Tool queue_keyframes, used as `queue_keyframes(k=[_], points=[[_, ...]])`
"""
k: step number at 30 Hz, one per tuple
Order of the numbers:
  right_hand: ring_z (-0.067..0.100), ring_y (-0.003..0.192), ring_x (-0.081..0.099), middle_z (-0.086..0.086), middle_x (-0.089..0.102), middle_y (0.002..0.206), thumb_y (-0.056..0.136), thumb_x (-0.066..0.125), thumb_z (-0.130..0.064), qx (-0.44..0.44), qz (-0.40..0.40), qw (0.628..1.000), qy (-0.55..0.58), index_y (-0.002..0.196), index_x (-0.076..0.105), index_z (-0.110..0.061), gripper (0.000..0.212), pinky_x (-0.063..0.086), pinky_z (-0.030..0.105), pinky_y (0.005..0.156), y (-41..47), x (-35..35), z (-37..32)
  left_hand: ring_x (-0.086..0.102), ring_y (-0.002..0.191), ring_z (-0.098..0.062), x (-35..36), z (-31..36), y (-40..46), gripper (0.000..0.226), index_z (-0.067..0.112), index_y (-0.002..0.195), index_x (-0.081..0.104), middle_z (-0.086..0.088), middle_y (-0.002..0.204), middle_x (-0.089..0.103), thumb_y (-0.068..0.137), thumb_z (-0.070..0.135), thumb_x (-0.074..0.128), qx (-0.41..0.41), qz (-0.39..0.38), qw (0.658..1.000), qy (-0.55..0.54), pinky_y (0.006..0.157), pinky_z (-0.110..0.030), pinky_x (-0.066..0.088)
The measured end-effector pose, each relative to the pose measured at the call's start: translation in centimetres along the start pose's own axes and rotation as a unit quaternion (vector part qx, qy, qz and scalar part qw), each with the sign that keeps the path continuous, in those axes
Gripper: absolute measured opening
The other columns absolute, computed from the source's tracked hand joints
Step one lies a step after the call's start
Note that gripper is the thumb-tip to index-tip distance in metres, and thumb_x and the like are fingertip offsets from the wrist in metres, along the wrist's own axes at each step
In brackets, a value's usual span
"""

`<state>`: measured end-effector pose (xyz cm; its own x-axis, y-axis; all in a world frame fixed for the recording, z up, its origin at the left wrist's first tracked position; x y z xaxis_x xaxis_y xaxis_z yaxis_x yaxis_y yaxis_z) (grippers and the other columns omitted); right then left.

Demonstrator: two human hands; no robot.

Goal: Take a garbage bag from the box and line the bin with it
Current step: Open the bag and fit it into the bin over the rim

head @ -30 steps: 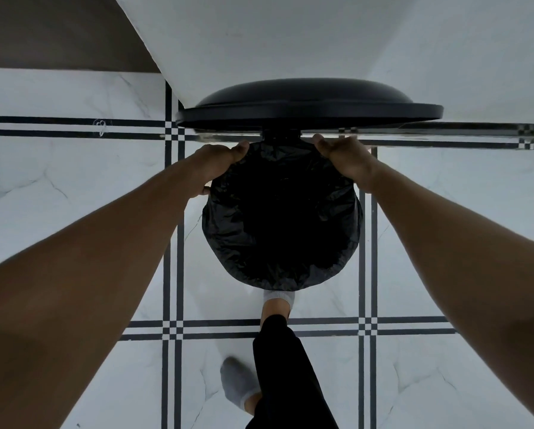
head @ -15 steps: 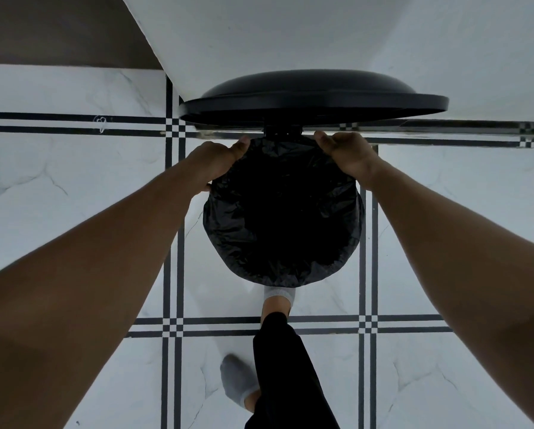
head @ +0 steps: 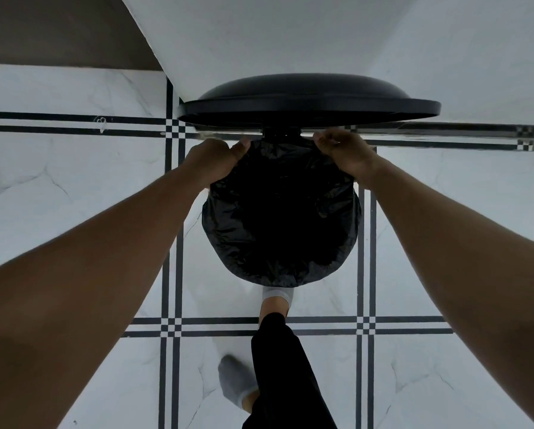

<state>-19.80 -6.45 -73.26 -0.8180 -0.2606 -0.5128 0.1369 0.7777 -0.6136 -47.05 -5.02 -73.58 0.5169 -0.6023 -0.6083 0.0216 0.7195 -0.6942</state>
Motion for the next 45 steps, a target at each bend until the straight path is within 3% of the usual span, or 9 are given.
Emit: queue_keyframes(k=[2,5,10,15,20,25,30,38,45], points=[[0.011,0.097,0.060,0.002,0.067,0.099,0.101,0.061,-0.027,-0.020,0.012,0.999,0.026,0.100,0.069,-0.020,0.011,0.042,0.008,0.071,-0.1,-0.1,-0.6,0.062,0.104,-0.035,-0.3,0.7,-0.1,0.069,0.007,0.102,0.064,-0.013,0.104,0.065,0.102,0.067,0.030,0.038,0.022,0.999,0.032,0.079,-0.035,0.040],[0.017,0.094,0.060,0.019,0.069,0.098,0.102,0.057,-0.026,-0.010,-0.020,1.000,0.018,0.096,0.069,-0.005,0.025,0.047,0.028,0.082,0.4,0.3,-0.6,0.060,0.105,-0.033,-0.3,0.6,-0.2,0.057,0.019,0.131,0.058,-0.012,0.128,0.063,0.102,0.064,0.039,0.048,0.020,0.999,-0.003,0.076,-0.035,0.044],[0.018,0.086,0.046,0.007,0.051,0.089,0.101,0.050,-0.046,0.047,-0.044,0.997,-0.032,0.098,0.068,-0.005,0.045,0.037,0.029,0.080,0.7,0.3,-0.2,0.063,0.091,-0.036,0.1,0.5,0.3,0.067,0.009,0.078,0.054,-0.012,0.086,0.059,0.101,0.069,0.033,0.000,-0.013,1.000,0.008,0.073,-0.037,0.050],[0.025,0.139,0.048,0.006,0.058,0.144,0.098,0.045,-0.064,0.053,-0.032,0.997,-0.038,0.140,0.060,-0.018,0.065,0.031,0.028,0.104,-0.3,-0.2,0.6,0.067,0.089,-0.030,0.6,-1.9,0.2,0.079,0.007,0.092,0.062,-0.011,0.089,0.062,0.085,0.084,0.045,-0.069,-0.031,0.991,-0.109,0.088,-0.046,0.059],[0.026,0.125,0.058,0.006,0.069,0.126,0.100,0.040,-0.064,0.078,0.053,0.995,-0.013,0.122,0.070,-0.021,0.057,0.037,0.026,0.095,-3.0,-2.0,2.2,0.057,0.077,-0.012,1.0,-3.1,-1.7,0.067,0.013,0.103,0.062,0.002,0.087,0.061,0.096,0.075,0.037,-0.089,0.017,0.980,-0.174,0.072,-0.028,0.049],[0.009,0.089,0.064,-0.005,0.073,0.099,0.100,0.051,-0.039,0.066,0.254,0.960,0.092,0.092,0.067,-0.021,0.025,0.039,0.010,0.074,-10.3,-3.2,5.1,0.062,0.085,0.000,1.5,-7.7,-8.5,0.017,0.033,0.098,0.062,0.013,0.099,0.065,0.096,0.049,0.062,-0.080,0.212,0.900,-0.371,0.062,-0.009,0.043],[-0.002,0.096,0.066,-0.014,0.070,0.108,0.096,0.062,-0.031,0.077,0.250,0.956,0.130,0.103,0.071,-0.032,0.012,0.046,0.011,0.086,-14.5,0.1,8.5,0.070,0.097,-0.018,7.6,-10.9,-12.5,0.026,0.030,0.115,0.063,0.003,0.106,0.070,0.094,0.046,0.065,-0.161,0.150,0.855,-0.470,0.090,-0.048,0.061],[0.011,0.090,0.069,-0.011,0.073,0.091,0.092,0.065,-0.034,0.149,0.310,0.917,0.200,0.096,0.072,-0.028,0.011,0.055,0.030,0.092,-16.0,0.6,10.0,0.070,0.109,-0.020,10.2,-10.8,-14.1,0.024,0.027,0.103,0.072,0.000,0.110,0.076,0.102,0.046,0.058,-0.190,0.082,0.792,-0.574,0.091,-0.041,0.060],[0.014,0.084,0.068,-0.004,0.072,0.087,0.089,0.065,-0.033,0.247,0.187,0.855,0.416,0.088,0.071,-0.016,0.018,0.057,0.032,0.078,-15.9,3.3,12.0,0.071,0.111,-0.022,11.1,-11.1,-14.1,0.023,0.025,0.111,0.074,-0.001,0.112,0.077,0.103,0.040,0.058,-0.209,0.057,0.760,-0.613,0.094,-0.044,0.059]])
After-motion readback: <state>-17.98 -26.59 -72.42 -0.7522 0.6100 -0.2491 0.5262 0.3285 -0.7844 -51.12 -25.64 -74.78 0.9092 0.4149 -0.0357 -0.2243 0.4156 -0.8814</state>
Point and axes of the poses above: each hand's wrist, its own y-axis towards the middle knuckle, its own x-axis out of the palm, z = x × y, the point moved 8 cm from there along y, towards the middle knuckle
